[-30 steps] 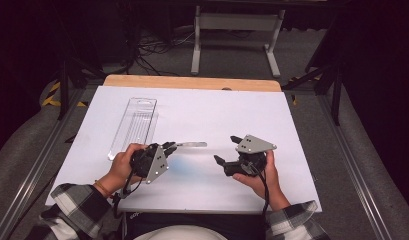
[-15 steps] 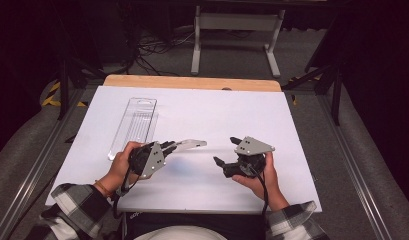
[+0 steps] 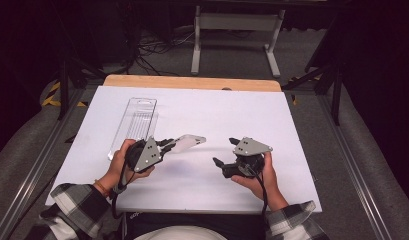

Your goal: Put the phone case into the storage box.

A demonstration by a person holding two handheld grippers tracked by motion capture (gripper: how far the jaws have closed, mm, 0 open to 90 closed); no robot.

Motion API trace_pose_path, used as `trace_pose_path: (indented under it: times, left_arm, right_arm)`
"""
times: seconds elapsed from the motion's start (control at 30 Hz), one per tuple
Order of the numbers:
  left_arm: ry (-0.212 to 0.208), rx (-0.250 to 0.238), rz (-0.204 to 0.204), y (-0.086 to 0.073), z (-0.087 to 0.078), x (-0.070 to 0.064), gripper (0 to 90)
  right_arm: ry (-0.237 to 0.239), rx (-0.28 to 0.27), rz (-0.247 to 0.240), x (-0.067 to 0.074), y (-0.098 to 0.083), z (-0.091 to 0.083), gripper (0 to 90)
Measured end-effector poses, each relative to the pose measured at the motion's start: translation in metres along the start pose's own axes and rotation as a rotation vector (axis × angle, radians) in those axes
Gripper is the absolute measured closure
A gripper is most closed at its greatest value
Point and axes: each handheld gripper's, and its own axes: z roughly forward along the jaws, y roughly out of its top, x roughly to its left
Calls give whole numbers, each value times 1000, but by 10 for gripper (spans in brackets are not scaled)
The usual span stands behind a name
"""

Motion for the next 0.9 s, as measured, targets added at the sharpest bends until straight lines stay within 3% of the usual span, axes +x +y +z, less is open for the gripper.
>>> trace_pose_path:
  times: [0.6, 0.8, 0.9]
  left_arm:
    - [-59, -71, -192, -6, -6, 20, 824]
    - [-64, -85, -229, -8, -7, 23, 824]
    - [-64, -88, -229, -8, -8, 24, 824]
  right_arm:
    - [0, 3, -1, 0, 0, 1, 175]
    - [4, 10, -8, 1, 0, 1, 175]
    - [5, 10, -7, 1, -1, 2, 175]
